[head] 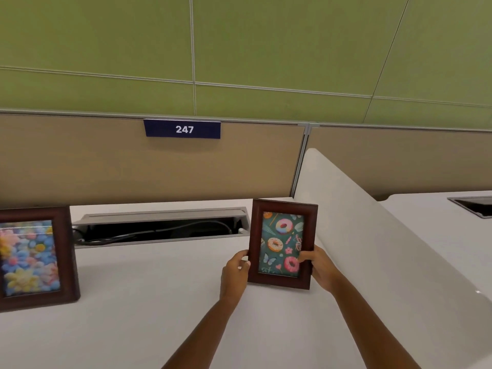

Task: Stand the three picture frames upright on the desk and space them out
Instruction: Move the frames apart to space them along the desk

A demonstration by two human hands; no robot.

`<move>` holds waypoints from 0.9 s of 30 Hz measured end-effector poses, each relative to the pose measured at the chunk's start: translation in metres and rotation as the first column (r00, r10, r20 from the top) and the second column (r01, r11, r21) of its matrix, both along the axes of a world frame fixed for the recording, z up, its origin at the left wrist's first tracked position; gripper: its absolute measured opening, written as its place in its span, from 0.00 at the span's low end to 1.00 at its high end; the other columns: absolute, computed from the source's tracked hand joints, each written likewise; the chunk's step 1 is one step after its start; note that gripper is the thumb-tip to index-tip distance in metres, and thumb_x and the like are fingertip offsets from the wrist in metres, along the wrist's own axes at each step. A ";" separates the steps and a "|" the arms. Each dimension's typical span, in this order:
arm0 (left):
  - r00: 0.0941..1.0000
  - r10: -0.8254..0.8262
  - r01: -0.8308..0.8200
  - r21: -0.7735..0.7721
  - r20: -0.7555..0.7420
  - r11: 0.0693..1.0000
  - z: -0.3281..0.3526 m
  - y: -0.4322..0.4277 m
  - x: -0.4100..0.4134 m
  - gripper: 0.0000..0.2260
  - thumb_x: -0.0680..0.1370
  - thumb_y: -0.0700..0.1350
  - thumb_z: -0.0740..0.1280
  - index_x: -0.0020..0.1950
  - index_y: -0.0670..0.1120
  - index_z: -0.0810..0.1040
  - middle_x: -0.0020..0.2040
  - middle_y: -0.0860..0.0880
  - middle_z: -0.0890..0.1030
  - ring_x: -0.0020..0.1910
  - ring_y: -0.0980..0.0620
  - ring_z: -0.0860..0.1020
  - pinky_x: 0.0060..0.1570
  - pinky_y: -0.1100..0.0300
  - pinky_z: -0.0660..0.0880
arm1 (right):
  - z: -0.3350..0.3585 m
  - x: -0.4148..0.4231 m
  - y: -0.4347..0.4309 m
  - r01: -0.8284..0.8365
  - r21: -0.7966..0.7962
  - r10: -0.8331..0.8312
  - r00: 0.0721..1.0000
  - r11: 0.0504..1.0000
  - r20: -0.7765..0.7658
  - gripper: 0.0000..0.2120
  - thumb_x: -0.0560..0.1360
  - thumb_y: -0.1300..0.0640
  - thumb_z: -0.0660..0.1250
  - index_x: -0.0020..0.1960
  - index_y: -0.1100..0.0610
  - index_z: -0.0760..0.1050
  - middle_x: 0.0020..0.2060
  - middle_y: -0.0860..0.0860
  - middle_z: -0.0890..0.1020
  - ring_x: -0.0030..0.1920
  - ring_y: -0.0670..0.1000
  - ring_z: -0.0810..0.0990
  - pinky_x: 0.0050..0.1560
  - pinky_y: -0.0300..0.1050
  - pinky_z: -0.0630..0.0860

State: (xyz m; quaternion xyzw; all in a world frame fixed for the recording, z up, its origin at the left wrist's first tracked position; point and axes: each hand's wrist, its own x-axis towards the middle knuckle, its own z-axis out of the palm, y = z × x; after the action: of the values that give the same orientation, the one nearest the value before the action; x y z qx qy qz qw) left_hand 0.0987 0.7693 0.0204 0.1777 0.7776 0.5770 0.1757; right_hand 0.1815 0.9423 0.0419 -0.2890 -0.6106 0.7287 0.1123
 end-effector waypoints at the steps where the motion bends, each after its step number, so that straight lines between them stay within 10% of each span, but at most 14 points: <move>1: 1.000 0.003 -0.003 0.003 0.001 1.000 -0.001 0.002 -0.001 0.15 0.80 0.37 0.57 0.65 0.39 0.72 0.60 0.38 0.79 0.58 0.41 0.77 0.58 0.50 0.77 | -0.001 -0.002 0.002 -0.003 0.000 0.003 1.000 1.000 0.001 0.19 0.68 0.74 0.57 0.56 0.62 0.70 0.50 0.57 0.81 0.50 0.57 0.80 0.49 0.48 0.80; 14: 1.000 -0.012 0.011 -0.039 -0.023 0.999 -0.007 0.006 -0.004 0.15 0.80 0.40 0.57 0.66 0.40 0.71 0.61 0.39 0.78 0.58 0.41 0.78 0.57 0.48 0.78 | -0.009 -0.005 0.011 -0.054 -0.032 0.054 0.998 0.998 -0.022 0.18 0.69 0.74 0.56 0.54 0.59 0.72 0.49 0.56 0.81 0.49 0.55 0.81 0.40 0.43 0.83; 21: 0.991 0.083 -0.094 -0.113 -0.104 0.989 -0.025 -0.015 0.004 0.18 0.79 0.36 0.58 0.69 0.38 0.67 0.63 0.38 0.77 0.61 0.42 0.76 0.62 0.55 0.72 | -0.027 0.012 0.001 -0.011 0.147 0.000 0.997 0.989 0.076 0.35 0.65 0.66 0.72 0.68 0.57 0.61 0.64 0.59 0.74 0.61 0.59 0.75 0.60 0.57 0.75; 27: 0.933 -0.128 -0.001 -0.357 -0.337 0.934 -0.050 -0.055 0.024 0.21 0.81 0.43 0.55 0.74 0.46 0.59 0.75 0.48 0.61 0.74 0.52 0.59 0.72 0.62 0.57 | -0.044 0.048 -0.029 0.258 0.164 -0.260 0.965 0.952 -0.005 0.35 0.72 0.69 0.65 0.72 0.60 0.50 0.73 0.60 0.59 0.73 0.58 0.59 0.70 0.54 0.62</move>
State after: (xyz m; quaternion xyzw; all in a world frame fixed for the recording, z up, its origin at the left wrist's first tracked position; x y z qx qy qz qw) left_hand 0.1224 0.7143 -0.0295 0.2698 0.8805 0.3813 0.0803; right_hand 0.2298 0.9137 -0.0023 -0.3623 -0.6259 0.6529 0.2252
